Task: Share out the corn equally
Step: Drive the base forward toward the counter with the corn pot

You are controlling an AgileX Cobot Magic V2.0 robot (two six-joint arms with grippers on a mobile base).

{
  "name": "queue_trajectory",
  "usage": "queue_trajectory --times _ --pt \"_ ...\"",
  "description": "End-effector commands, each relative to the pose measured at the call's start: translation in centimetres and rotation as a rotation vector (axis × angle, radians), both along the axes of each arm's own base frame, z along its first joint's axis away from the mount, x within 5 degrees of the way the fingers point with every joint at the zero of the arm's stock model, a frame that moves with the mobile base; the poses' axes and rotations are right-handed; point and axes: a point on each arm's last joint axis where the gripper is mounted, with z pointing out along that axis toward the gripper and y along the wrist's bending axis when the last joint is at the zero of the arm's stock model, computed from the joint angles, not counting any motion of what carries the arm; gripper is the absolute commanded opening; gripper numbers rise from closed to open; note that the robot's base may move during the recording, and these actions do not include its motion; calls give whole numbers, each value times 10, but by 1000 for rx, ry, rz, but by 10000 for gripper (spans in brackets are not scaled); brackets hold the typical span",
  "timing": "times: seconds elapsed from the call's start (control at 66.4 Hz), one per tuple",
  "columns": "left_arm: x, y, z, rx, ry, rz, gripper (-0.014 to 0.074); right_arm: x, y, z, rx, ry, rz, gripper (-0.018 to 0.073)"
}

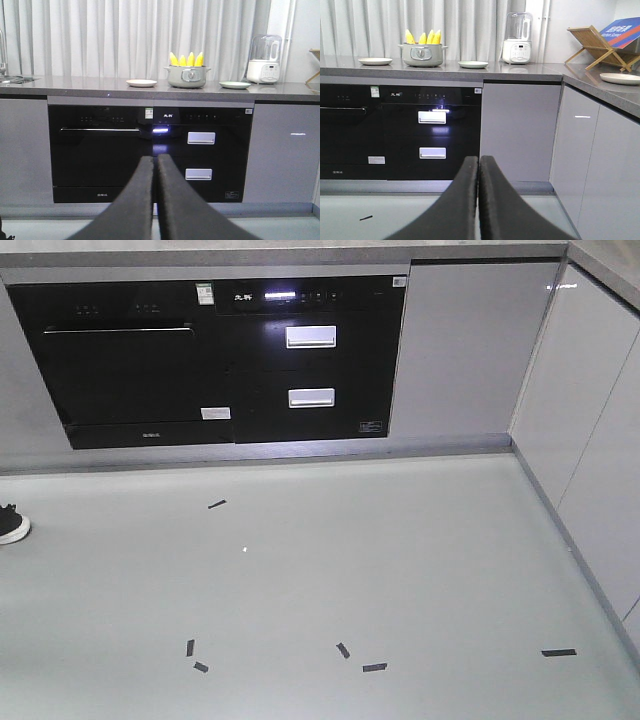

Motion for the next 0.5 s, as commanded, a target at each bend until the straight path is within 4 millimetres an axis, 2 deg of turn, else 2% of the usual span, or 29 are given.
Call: queue_trajectory --times 0.0,0.482 --pt "-3 0 13 -10 -108 3 -6 -1 0 5 -12 -74 -5 -8" --pt "-3 0 13 -10 -108 3 -6 -1 0 5 -12 -74 -5 -8"
